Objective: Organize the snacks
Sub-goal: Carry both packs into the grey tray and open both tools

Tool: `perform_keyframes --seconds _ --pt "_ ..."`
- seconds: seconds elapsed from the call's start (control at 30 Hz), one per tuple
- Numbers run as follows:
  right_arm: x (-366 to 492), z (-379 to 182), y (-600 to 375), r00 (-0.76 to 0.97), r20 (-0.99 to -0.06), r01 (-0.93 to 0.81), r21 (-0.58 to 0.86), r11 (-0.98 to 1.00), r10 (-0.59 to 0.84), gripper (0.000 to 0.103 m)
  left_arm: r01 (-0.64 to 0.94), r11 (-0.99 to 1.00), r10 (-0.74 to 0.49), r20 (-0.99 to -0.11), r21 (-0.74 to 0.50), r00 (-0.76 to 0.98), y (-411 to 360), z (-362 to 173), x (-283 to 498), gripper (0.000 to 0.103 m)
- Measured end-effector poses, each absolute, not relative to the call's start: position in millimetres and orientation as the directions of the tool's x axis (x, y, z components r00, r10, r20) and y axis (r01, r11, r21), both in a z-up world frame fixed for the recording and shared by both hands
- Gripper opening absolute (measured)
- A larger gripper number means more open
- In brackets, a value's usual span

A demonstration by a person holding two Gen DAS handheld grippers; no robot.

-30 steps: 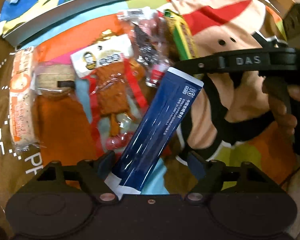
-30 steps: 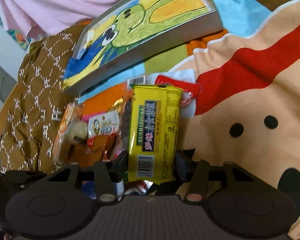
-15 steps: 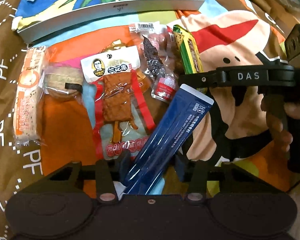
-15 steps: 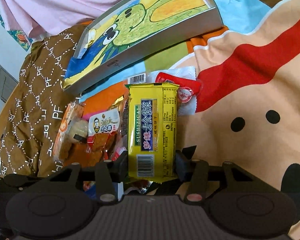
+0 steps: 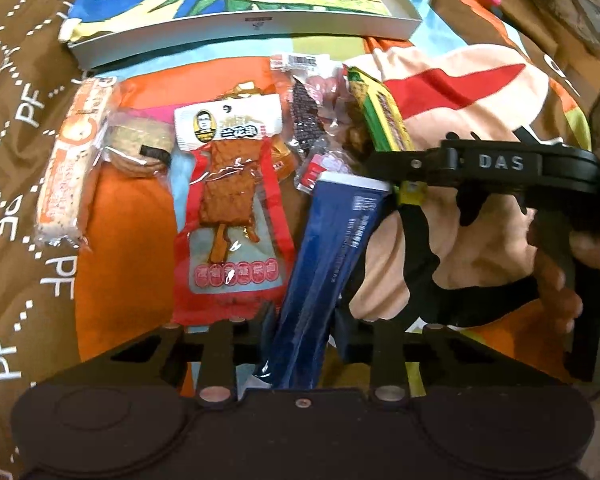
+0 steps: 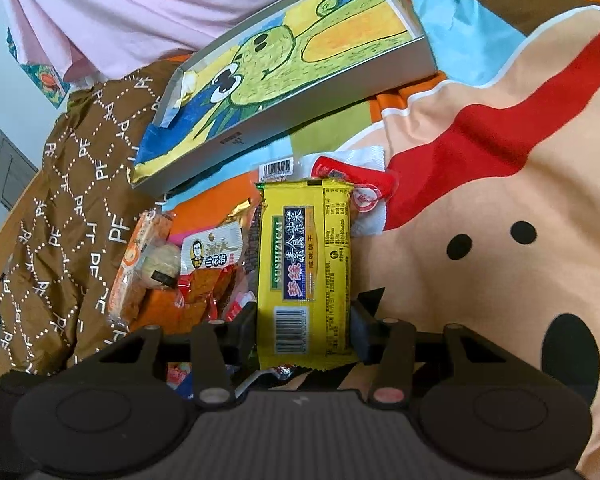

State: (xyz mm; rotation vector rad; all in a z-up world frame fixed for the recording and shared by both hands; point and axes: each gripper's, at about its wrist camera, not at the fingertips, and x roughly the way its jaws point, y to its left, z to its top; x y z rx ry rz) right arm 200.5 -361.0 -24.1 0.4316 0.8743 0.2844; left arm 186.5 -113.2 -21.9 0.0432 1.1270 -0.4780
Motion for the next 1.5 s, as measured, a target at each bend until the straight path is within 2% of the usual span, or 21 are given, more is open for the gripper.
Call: perform_keyframes --seconds 0.27,0.53,0.73,1.0,1.2,1.5 --pt "193.1 -20.5 -366.6 0.62 -0.657 -0.065 0.503 0.862 0.43 0.052 0.325 0.933 -0.28 -0.88 -0.155 0.383 -118.0 -21.5 179.5 0.026" --pt "192.4 -17.8 -366.0 0.619 -0.65 -0.074 0.512 0.856 0.442 0.052 0.306 0.93 -0.317 -0.871 -0.206 0.376 -111.0 -30.0 188.8 0.034" --pt "193.9 -17.8 -366.9 0.621 -0.649 -0.07 0.513 0.856 0.44 0.052 0.283 0.935 -0.312 -0.872 -0.212 0.378 -112.6 -25.6 190.6 0.024" --pt "190.4 -12.2 -366.3 0.642 -0.625 -0.093 0.511 0.855 0.444 0.052 0.295 0.93 -0.331 -0.845 -0.218 0.42 -119.9 -8.8 177.6 0.022" --pt "185.7 2.9 -371.9 0.703 -0.563 -0.118 0.51 0.852 0.435 0.052 0.29 0.936 -0.326 -0.799 -0.199 0.505 -126.6 11.1 176.1 0.022" --pt "198.0 32.0 -383.5 0.861 -0.386 -0.137 0.452 0.881 0.331 0.052 0.211 0.952 -0.308 -0.693 -0.224 0.652 -127.7 47.3 225.8 0.022"
